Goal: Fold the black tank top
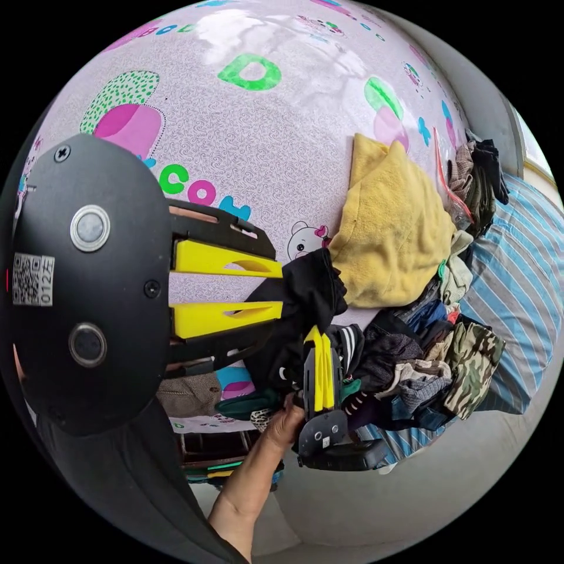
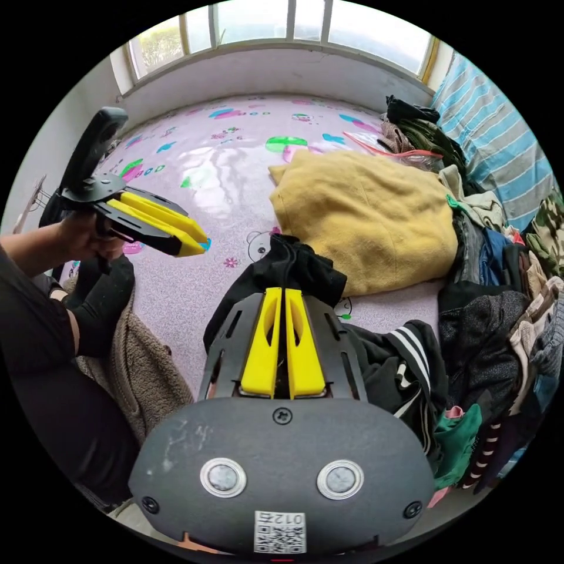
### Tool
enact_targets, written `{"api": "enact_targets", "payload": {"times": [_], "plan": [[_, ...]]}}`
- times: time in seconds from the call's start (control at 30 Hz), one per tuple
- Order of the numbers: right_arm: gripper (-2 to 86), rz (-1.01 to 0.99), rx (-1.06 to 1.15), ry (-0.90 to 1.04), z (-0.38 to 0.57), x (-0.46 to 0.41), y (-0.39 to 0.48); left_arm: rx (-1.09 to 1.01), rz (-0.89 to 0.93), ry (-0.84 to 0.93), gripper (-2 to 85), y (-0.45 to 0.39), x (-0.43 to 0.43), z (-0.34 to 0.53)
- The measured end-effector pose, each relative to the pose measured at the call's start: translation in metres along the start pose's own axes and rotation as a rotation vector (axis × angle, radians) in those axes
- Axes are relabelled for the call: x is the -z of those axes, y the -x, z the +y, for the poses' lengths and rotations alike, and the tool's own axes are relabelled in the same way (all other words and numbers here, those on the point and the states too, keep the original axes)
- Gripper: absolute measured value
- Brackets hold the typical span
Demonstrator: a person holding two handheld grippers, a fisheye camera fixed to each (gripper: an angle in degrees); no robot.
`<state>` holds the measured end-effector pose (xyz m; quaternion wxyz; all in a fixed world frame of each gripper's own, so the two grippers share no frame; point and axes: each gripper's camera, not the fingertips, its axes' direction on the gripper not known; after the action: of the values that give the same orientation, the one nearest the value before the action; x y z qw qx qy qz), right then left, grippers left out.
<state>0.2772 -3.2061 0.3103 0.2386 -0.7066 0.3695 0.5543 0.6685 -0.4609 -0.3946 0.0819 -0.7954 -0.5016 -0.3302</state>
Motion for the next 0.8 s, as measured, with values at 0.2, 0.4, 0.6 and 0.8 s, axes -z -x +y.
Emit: {"api": "enact_targets", "payload": {"times": [0.2,0.4,0.6,0.8], "plan": [[-0.5,-0.193,0.021,-0.07,0.062,0.077,0.116,0.028,-0.003,-0.075,6.2,0.006,0.045,0.007],[-0.6,-0.305,0.128,-0.092,0.116,0.125,0.268,0.152,0.121,-0.177,8.2,0.016,0.084,0.027],[-0.7,-0.377,0.288,-0.118,0.141,0.2,0.41,-0.008,-0.015,-0.207,9.8,-0.016,0.135,0.044],[-0.7,-0.481,0.467,-0.263,0.124,0.326,0.552,-0.038,-0.126,-0.32,11.0,-0.031,0.215,0.08]]}}
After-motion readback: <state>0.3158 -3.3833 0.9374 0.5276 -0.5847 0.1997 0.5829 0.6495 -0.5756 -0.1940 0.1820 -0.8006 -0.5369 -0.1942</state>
